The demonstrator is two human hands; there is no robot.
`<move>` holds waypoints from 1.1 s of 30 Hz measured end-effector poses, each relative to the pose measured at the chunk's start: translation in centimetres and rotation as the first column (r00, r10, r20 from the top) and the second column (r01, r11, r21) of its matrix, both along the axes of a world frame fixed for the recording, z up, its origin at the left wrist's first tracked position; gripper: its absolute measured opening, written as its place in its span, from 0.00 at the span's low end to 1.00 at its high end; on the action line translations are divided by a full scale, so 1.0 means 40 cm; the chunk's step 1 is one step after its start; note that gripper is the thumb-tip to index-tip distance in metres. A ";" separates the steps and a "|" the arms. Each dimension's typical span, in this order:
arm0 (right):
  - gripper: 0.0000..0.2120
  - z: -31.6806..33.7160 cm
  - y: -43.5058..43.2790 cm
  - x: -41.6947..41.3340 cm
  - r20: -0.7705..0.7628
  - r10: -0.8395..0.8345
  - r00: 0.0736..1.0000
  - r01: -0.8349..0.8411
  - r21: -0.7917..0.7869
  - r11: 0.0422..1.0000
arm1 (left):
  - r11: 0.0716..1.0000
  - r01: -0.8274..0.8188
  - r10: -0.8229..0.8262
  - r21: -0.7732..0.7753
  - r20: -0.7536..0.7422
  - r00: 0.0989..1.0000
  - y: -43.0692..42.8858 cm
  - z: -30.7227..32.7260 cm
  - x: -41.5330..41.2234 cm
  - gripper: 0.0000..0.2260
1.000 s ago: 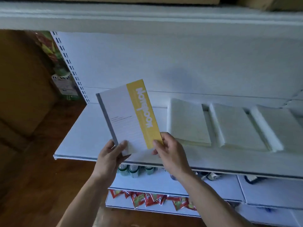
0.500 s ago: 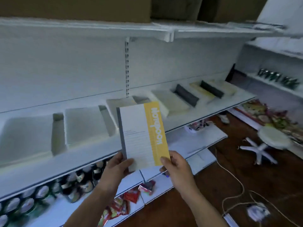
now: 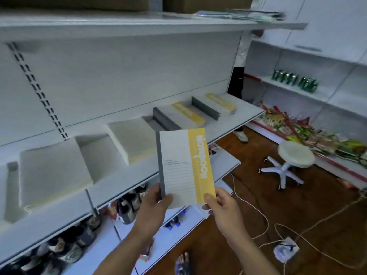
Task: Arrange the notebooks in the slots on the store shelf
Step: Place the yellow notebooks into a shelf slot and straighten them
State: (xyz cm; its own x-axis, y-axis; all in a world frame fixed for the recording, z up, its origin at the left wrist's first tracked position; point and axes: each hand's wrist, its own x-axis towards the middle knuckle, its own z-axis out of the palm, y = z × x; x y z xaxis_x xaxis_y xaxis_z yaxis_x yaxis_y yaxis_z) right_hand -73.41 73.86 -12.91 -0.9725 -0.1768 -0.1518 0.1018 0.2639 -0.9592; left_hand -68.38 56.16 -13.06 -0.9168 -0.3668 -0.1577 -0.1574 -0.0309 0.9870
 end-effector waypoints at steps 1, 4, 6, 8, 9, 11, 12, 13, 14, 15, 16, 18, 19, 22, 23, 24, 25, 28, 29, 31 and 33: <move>0.06 -0.001 0.008 -0.054 -0.020 -0.009 1.000 0.010 0.018 1.000 | 1.000 0.006 -0.006 -0.021 -0.013 1.000 0.010 -0.005 -0.050 0.12; 0.07 0.012 0.022 -0.236 -0.096 -0.006 0.995 0.010 0.044 0.999 | 0.999 -0.014 0.011 -0.042 -0.053 0.999 0.027 -0.004 -0.215 0.13; 0.07 0.033 0.014 -0.353 -0.151 0.044 0.988 -0.031 0.089 0.996 | 0.997 -0.066 0.064 -0.032 -0.070 0.996 0.029 0.014 -0.312 0.14; 0.07 0.057 -0.007 -0.461 -0.188 0.081 0.979 -0.055 0.138 0.989 | 0.990 -0.128 0.123 -0.052 -0.092 0.988 0.021 0.035 -0.400 0.15; 0.07 0.069 -0.021 -0.513 -0.196 0.097 0.976 -0.069 0.147 0.987 | 0.984 -0.153 0.144 -0.089 -0.096 0.985 0.014 0.042 -0.441 0.14; 0.07 0.088 -0.052 -0.596 -0.203 0.129 0.971 -0.103 0.133 0.986 | 0.963 -0.205 0.187 -0.172 -0.115 0.976 -0.003 0.034 -0.510 0.15; 0.08 0.097 -0.068 -0.627 -0.209 0.145 0.967 -0.122 0.122 0.985 | 0.951 -0.243 0.219 -0.191 -0.139 0.966 -0.008 0.036 -0.532 0.16; 0.10 0.105 -0.085 -0.656 -0.220 0.164 0.962 -0.141 0.117 0.983 | 0.939 -0.279 0.250 -0.202 -0.159 0.955 -0.012 0.048 -0.547 0.18; 0.11 0.112 -0.102 -0.684 -0.230 0.193 0.954 -0.170 0.117 0.979 | 0.928 -0.305 0.275 -0.214 -0.159 0.948 -0.021 0.062 -0.566 0.19; 0.11 0.109 -0.118 -0.716 -0.236 0.221 0.947 -0.196 0.125 0.973 | 0.918 -0.327 0.300 -0.225 -0.146 0.943 -0.033 0.064 -0.592 0.20; 0.11 0.105 -0.135 -0.749 -0.245 0.251 0.936 -0.221 0.146 0.964 | 0.909 -0.337 0.315 -0.245 -0.123 0.941 -0.048 0.055 -0.621 0.19; 0.11 0.089 -0.169 -0.817 -0.226 0.323 0.919 -0.274 0.224 0.935 | 0.897 -0.348 0.338 -0.272 -0.085 0.937 -0.071 0.036 -0.667 0.18; 0.10 0.077 -0.181 -0.845 -0.196 0.362 0.911 -0.309 0.257 0.916 | 0.894 -0.344 0.343 -0.286 -0.057 0.938 -0.067 0.041 -0.675 0.20; 0.05 0.035 -0.198 -0.911 -0.139 0.455 0.880 -0.402 0.292 0.868 | 0.911 -0.358 0.373 -0.202 0.040 0.927 -0.059 0.031 -0.706 0.25; 0.11 0.021 -0.197 -0.932 -0.107 0.476 0.873 -0.433 0.277 0.857 | 0.916 -0.374 0.386 -0.147 0.065 0.920 -0.054 0.025 -0.716 0.25; 0.17 0.013 -0.193 -0.950 -0.073 0.488 0.870 -0.458 0.248 0.853 | 0.908 -0.411 0.417 -0.079 0.089 0.905 -0.052 0.018 -0.730 0.26; 0.23 0.007 -0.193 -0.968 -0.043 0.486 0.873 -0.468 0.210 0.858 | 0.896 -0.444 0.443 -0.021 0.103 0.890 -0.040 0.022 -0.737 0.26; 0.28 0.008 -0.201 -0.995 0.025 0.508 0.861 -0.509 0.072 0.858 | 0.840 -0.540 0.535 0.055 0.085 0.840 0.001 0.025 -0.757 0.24; 0.28 0.005 -0.205 -0.999 0.045 0.522 0.852 -0.524 0.028 0.851 | 0.820 -0.569 0.564 0.064 0.084 0.822 0.007 0.022 -0.768 0.24; 0.26 -0.013 -0.205 -0.995 0.051 0.559 0.828 -0.559 -0.007 0.829 | 0.784 -0.617 0.612 0.061 0.089 0.786 0.010 0.008 -0.786 0.24; 0.26 -0.025 -0.198 -0.984 0.016 0.591 0.806 -0.591 -0.014 0.806 | 0.756 -0.653 0.649 0.039 0.077 0.757 0.019 0.003 -0.794 0.24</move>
State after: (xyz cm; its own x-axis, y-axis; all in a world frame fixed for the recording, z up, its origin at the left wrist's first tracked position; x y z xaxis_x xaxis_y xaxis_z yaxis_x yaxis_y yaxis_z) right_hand -112.78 65.95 -13.93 -0.6764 -0.7178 -0.1651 -0.0531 0.2711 -0.9611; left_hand -100.16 56.94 -12.96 -0.4490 -0.8602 -0.2417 -0.1314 -0.2039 0.9701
